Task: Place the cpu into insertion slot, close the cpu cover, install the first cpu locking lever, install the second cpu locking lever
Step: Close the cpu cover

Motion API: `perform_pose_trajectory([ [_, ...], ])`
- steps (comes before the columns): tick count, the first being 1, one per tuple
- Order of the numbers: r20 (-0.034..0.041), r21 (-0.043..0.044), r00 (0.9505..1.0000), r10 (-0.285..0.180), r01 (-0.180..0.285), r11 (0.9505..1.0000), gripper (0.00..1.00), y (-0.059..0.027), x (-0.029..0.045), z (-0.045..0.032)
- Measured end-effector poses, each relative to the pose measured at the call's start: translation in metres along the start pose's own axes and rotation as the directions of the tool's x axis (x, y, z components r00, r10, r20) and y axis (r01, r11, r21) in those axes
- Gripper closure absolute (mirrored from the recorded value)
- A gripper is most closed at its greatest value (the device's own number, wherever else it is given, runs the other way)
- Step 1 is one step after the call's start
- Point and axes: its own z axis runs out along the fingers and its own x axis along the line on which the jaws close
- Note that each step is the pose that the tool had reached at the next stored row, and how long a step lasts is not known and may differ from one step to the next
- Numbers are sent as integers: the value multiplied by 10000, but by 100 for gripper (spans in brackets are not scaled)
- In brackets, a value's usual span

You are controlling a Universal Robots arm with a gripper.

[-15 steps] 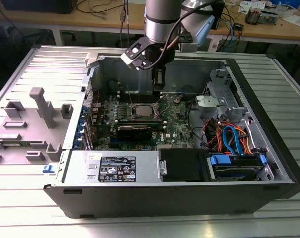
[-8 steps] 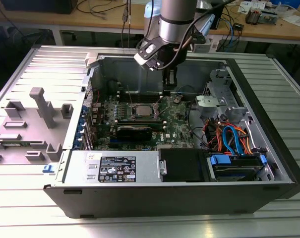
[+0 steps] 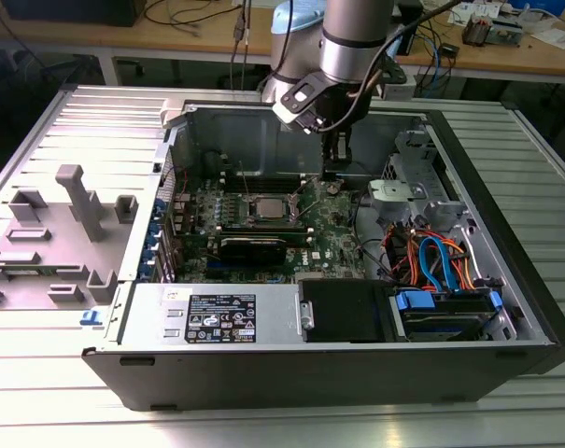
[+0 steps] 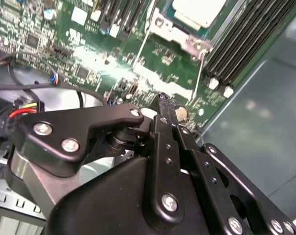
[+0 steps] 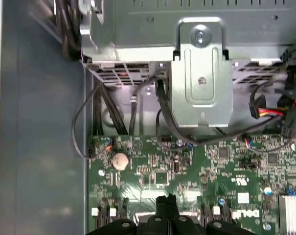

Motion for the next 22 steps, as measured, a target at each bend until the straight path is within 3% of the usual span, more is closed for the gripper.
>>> perform_pose_trajectory([
  [4,0,8,10000,-4,4,10000,89,69,7,53],
  [13,-2,53,9999,-127,127,9999,89,72,-18,230],
  [22,-7,79,9997,-260,260,9996,89,-65,-22,240],
])
